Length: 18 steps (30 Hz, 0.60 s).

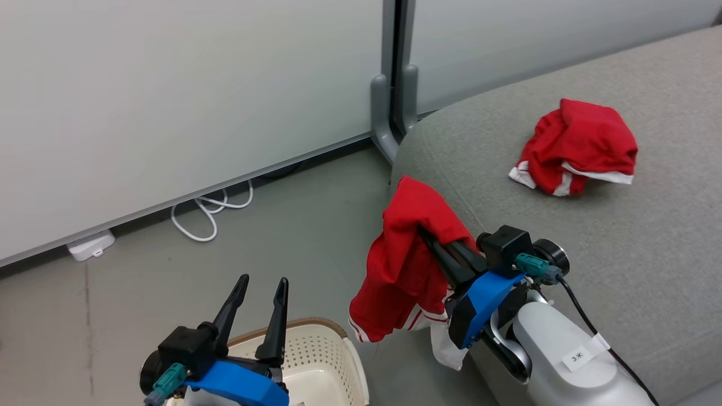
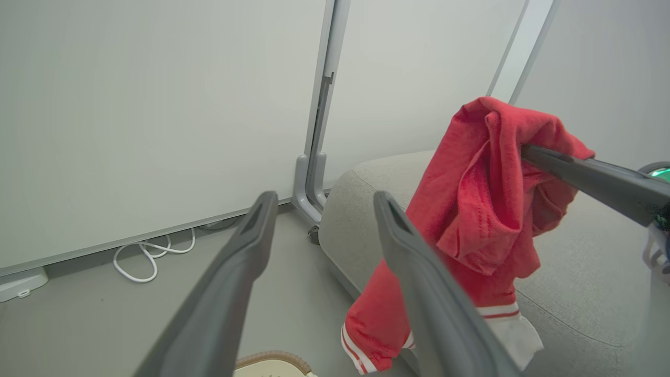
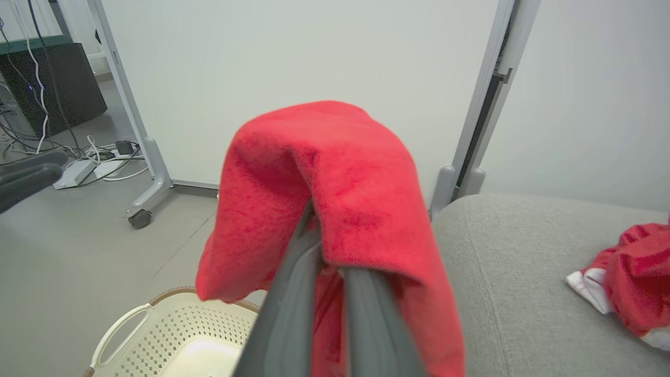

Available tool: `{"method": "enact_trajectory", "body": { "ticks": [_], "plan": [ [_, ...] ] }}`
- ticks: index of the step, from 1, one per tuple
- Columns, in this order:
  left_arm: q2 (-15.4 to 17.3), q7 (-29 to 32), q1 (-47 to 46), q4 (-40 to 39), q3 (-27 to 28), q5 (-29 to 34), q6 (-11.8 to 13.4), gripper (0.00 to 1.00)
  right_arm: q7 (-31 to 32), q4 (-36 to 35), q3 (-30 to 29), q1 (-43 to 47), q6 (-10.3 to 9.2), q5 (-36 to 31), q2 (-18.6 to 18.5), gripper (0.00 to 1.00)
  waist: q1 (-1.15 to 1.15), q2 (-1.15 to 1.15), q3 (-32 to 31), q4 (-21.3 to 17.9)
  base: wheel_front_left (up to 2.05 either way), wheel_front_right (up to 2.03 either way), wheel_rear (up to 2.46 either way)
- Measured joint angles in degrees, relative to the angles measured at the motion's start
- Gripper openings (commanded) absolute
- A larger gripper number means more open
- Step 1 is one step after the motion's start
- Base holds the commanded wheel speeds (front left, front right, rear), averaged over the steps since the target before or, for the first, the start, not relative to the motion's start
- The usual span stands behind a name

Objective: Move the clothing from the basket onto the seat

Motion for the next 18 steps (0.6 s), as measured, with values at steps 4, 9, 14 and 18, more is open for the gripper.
{"method": "enact_trajectory", "body": {
  "ticks": [4, 9, 14, 18],
  "plan": [
    [-0.18, 0.00, -0.38, -0.20, -0.09, 0.25, 0.00, 1.00, 0.00, -0.02, -0.20, -0.07, 0.00, 0.00, -0.12, 0.00, 0.00, 0.00, 0.57, -3.65, 0.00, 0.00, 0.00],
    [-0.10, 0.00, -0.66, -0.20, -0.03, 0.32, 0.00, 1.00, 0.00, -0.15, -0.38, -0.29, 0.00, 0.00, -0.15, 0.00, 0.00, 0.00, 1.28, -7.92, 0.00, 0.00, 0.00],
    [-0.05, 0.00, -1.22, -0.15, -0.21, 0.32, 0.00, 1.00, 0.00, -0.25, -0.69, -0.27, 0.00, 0.00, -0.26, 0.00, 0.00, 0.00, 1.88, -11.30, 0.00, 0.00, 0.00],
    [-0.04, 0.00, -1.40, -0.08, -0.33, 0.32, 0.00, 1.00, 0.00, -0.36, -0.93, -0.21, 0.00, 0.00, -0.36, 0.00, 0.00, 0.00, 2.23, -12.87, 0.00, 0.00, 0.00]
  ]
}}
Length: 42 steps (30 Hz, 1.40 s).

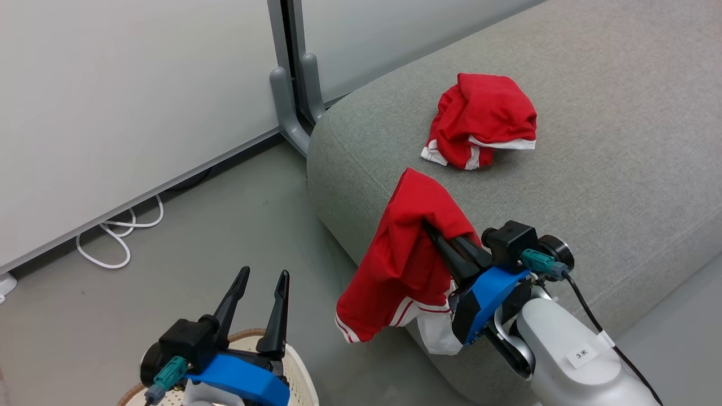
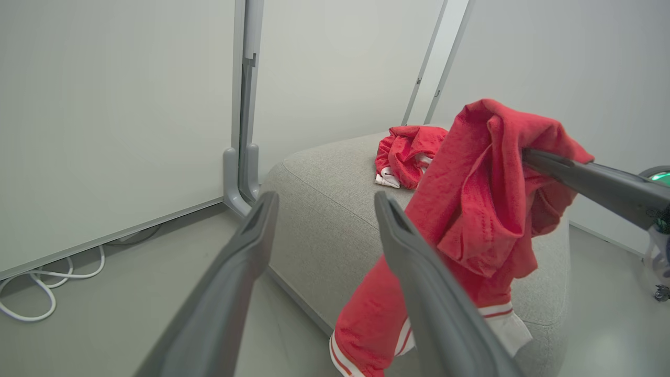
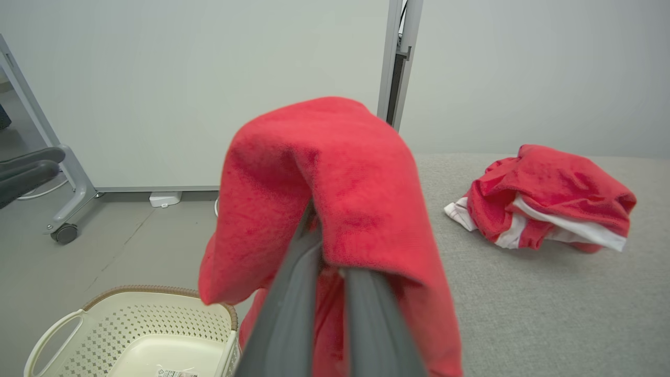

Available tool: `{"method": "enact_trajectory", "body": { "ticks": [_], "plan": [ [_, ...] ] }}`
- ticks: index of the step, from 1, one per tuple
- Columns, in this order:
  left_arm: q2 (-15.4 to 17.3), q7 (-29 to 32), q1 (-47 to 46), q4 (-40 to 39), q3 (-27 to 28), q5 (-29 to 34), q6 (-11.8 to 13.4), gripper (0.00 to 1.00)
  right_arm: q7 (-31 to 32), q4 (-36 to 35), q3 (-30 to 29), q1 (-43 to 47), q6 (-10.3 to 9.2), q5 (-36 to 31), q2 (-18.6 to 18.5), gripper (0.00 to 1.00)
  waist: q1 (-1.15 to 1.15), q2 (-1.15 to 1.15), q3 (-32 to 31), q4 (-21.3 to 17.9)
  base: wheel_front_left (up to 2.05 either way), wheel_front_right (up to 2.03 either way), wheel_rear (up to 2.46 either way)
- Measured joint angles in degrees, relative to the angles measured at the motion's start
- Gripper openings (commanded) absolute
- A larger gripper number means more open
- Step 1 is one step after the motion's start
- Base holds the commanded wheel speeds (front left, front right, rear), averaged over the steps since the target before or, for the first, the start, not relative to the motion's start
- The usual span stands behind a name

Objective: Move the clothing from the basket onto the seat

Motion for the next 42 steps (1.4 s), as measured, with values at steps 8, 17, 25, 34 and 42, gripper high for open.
{"method": "enact_trajectory", "body": {
  "ticks": [8, 17, 25, 34, 42],
  "plan": [
    [0.37, 0.00, -0.15, 0.15, -0.44, -0.01, 0.00, 1.00, 0.00, -0.11, -0.87, 0.22, 0.00, -0.01, 0.01, 0.00, 0.00, 0.00, 0.39, -0.12, 0.00, 0.00, 0.00],
    [1.34, 0.00, -1.31, -0.57, -0.59, 0.45, 0.00, 1.00, 0.44, 0.92, -1.53, -4.27, 0.00, -0.16, -1.66, 0.00, 0.00, 0.00, 2.72, 1.01, 0.00, 0.00, 0.00],
    [3.55, 0.00, -5.65, -1.93, -1.90, 0.98, 0.00, 1.00, 3.32, 2.44, -6.45, -18.92, 0.00, 0.30, -7.81, 0.00, 0.00, 0.00, 8.94, 2.75, 0.00, 0.00, 0.00],
    [6.76, 0.00, -14.42, -3.92, -7.39, 0.80, 0.00, 1.00, 5.10, 5.21, -21.85, -30.19, 0.01, 0.29, -20.81, 0.00, 0.01, -0.01, 19.07, 8.45, 0.00, 0.00, 0.00],
    [10.70, 0.00, -20.37, -7.57, -10.60, 0.91, -0.01, 1.00, 2.59, 8.78, -38.20, -32.20, 0.00, -3.68, -25.37, 0.00, 0.01, -0.01, 28.39, 12.76, 0.00, 0.00, 0.00]
  ]
}}
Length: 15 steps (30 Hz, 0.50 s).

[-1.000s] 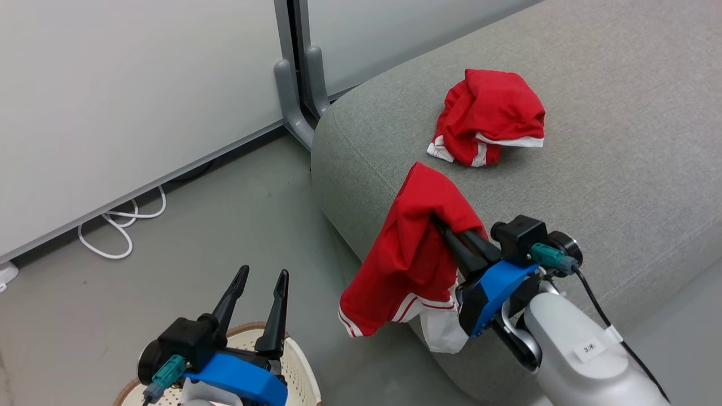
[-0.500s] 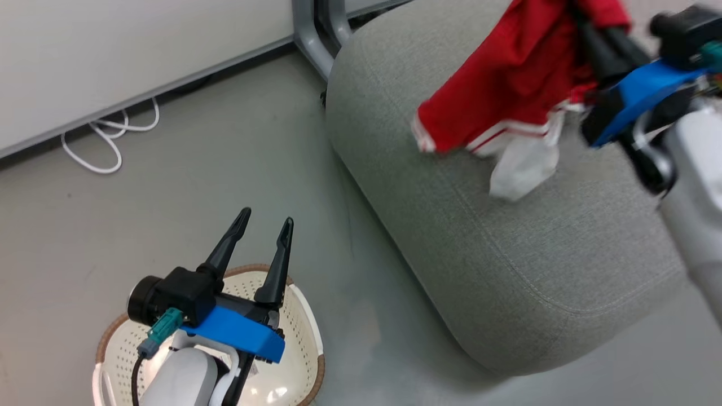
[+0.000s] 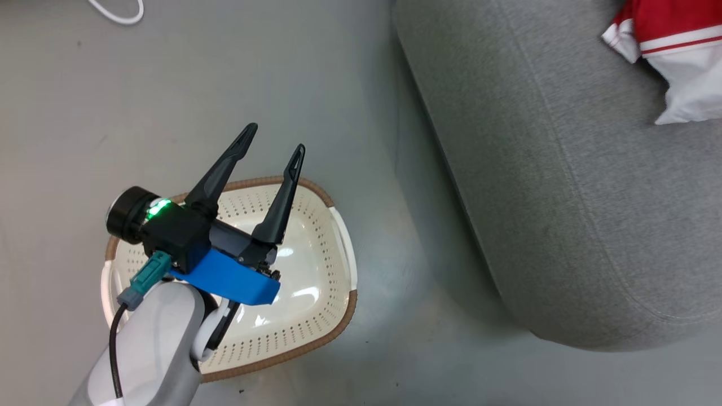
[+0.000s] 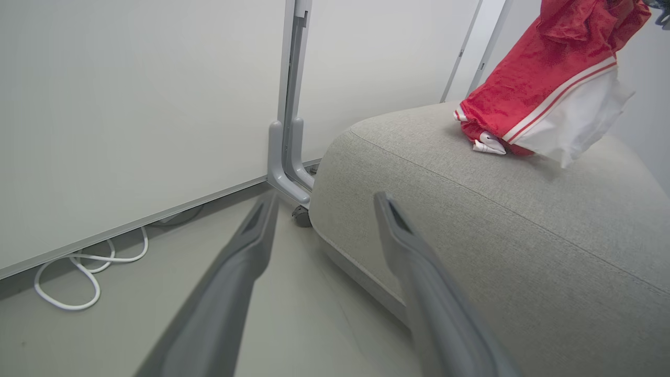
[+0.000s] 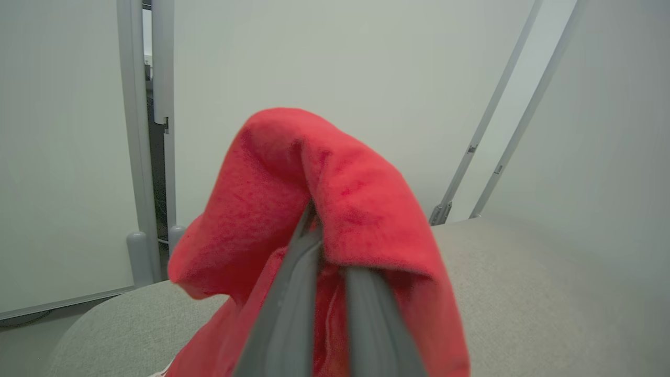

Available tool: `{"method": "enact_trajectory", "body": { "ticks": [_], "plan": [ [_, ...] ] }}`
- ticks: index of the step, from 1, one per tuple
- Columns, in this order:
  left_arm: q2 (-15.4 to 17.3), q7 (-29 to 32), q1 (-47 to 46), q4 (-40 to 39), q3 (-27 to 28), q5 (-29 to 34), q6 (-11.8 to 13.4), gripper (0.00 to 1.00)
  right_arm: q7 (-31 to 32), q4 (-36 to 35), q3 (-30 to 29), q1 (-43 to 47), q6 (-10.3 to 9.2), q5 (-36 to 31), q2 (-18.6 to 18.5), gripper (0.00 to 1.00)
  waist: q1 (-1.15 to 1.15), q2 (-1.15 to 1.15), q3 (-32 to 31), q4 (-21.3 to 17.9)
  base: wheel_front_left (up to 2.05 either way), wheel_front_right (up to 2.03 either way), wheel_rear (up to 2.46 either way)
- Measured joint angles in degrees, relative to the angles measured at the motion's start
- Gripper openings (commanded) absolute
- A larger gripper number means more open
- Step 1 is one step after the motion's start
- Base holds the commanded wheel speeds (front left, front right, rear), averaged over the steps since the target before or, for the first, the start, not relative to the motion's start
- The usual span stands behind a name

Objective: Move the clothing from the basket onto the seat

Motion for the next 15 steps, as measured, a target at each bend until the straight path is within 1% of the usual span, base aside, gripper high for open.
{"method": "enact_trajectory", "body": {
  "ticks": [4, 8, 13, 14, 15],
  "plan": [
    [1.47, 0.01, -1.71, -2.18, -0.19, 0.60, 0.00, 1.00, -0.90, 1.64, -5.13, 1.47, 0.00, -2.47, 0.46, 0.00, 0.00, 0.00, 4.27, 1.66, 0.00, 0.00, 0.00],
    [2.79, 0.00, -2.47, -3.81, -0.27, 1.12, 0.00, 1.00, -1.82, 3.38, -9.02, 3.68, 0.00, -5.36, 2.67, 0.00, 0.00, 0.00, 7.90, 2.69, 0.00, 0.00, 0.00],
    [3.30, 0.01, -2.57, -4.30, -0.27, 1.13, 0.00, 1.00, -2.35, 4.38, -12.85, 5.11, 0.00, -8.24, 4.91, 0.00, 0.00, 0.00, 9.48, 3.48, 0.00, 0.00, 0.00],
    [3.28, 0.01, -2.57, -4.30, -0.24, 1.14, 0.00, 1.00, -2.41, 4.42, -13.33, 5.42, 0.00, -8.78, 5.33, 0.03, 0.00, 0.00, 9.32, 3.48, 0.00, 0.00, 0.00],
    [3.22, 0.00, -2.57, -4.28, -0.24, 1.14, 0.00, 1.00, -2.42, 4.45, -13.82, 5.70, 0.00, -9.33, 5.66, 0.33, 0.00, 0.00, 9.10, 3.47, 0.00, 0.00, 0.00]
  ]
}}
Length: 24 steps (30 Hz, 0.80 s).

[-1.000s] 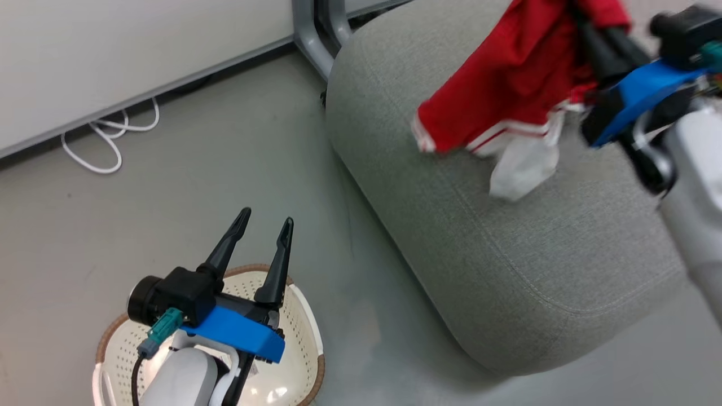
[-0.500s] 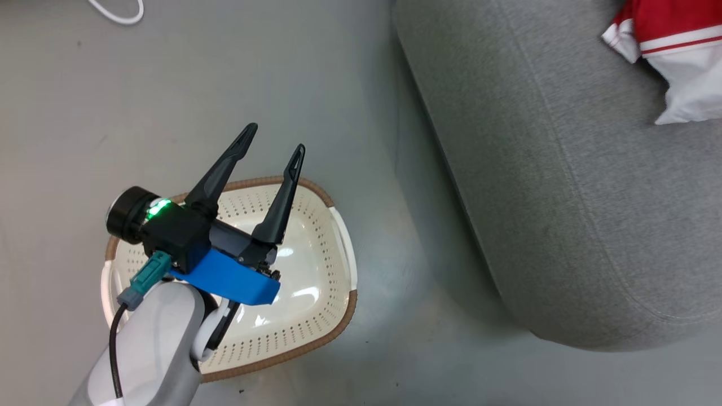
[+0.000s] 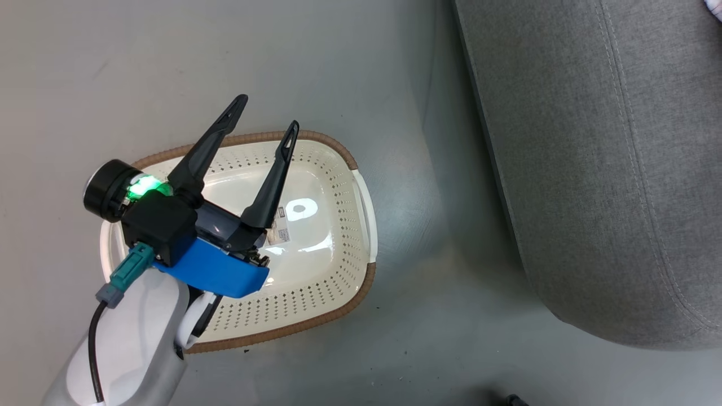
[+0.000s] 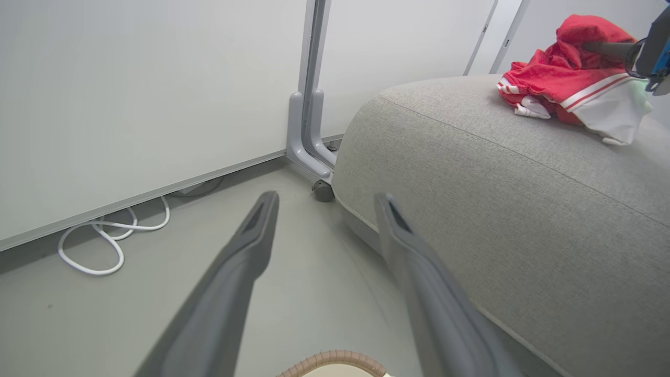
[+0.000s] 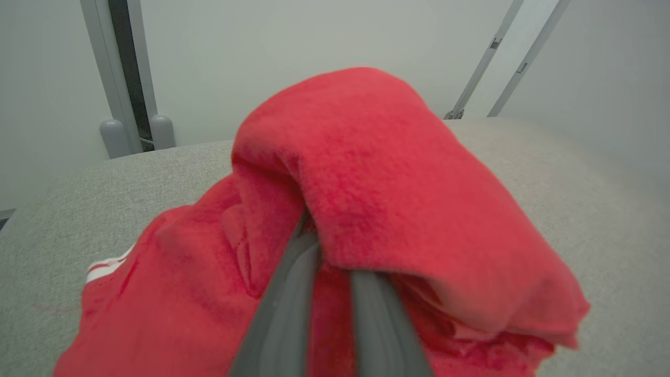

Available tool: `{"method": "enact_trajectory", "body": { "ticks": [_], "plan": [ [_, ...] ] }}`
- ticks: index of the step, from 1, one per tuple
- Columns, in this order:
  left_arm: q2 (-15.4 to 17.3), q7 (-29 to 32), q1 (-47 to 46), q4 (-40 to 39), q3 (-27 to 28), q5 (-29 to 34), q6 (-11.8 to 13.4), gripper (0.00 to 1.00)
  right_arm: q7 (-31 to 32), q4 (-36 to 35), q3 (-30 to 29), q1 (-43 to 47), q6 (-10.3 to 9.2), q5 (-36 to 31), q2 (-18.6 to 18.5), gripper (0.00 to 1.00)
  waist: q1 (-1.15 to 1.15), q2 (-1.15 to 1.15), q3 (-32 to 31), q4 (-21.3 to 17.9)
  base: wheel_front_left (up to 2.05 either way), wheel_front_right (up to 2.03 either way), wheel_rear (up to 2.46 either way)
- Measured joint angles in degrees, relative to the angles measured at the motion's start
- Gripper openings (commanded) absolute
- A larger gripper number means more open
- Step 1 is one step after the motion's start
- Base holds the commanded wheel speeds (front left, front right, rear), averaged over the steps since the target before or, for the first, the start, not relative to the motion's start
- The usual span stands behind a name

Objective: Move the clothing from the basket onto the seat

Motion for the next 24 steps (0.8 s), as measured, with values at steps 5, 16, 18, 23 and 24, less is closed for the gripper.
{"method": "enact_trajectory", "body": {
  "ticks": [5, 16, 18, 23, 24],
  "plan": [
    [-1.41, 0.00, 0.15, 0.35, 0.15, -0.09, 0.01, 1.00, -0.09, -0.07, -0.24, 1.60, 0.00, -3.28, 0.59, 1.00, 0.00, 0.00, -1.82, 0.14, 0.00, 0.00, 0.00],
    [-7.09, 0.00, 5.66, 3.46, 2.35, -1.70, 0.00, 1.00, -0.19, -2.15, 5.23, 9.52, 0.01, -6.82, 2.55, 1.00, -0.01, 0.00, -11.79, 1.48, 0.00, 0.00, 0.00],
    [-8.18, 0.00, 7.51, 4.24, 3.04, -2.26, 0.00, 1.00, -0.19, -3.90, 6.17, 11.62, 0.01, -6.72, 3.69, 1.00, -0.01, 0.00, -14.36, 1.80, 0.00, 0.00, 0.00],
    [-10.34, 0.00, 11.35, 5.10, 5.69, -2.08, 0.00, 1.00, -0.19, -7.35, 8.72, 16.63, 0.01, -4.86, 6.65, 1.00, -0.01, 0.00, -19.74, 2.49, 0.00, 0.00, 0.00],
    [-10.92, 0.00, 12.56, 5.36, 6.27, -2.05, 0.00, 1.00, -0.20, -8.27, 9.53, 18.00, 0.00, -4.53, 7.12, 1.00, -0.01, 0.00, -21.11, 2.69, 0.00, 0.00, 0.00]
  ]
}}
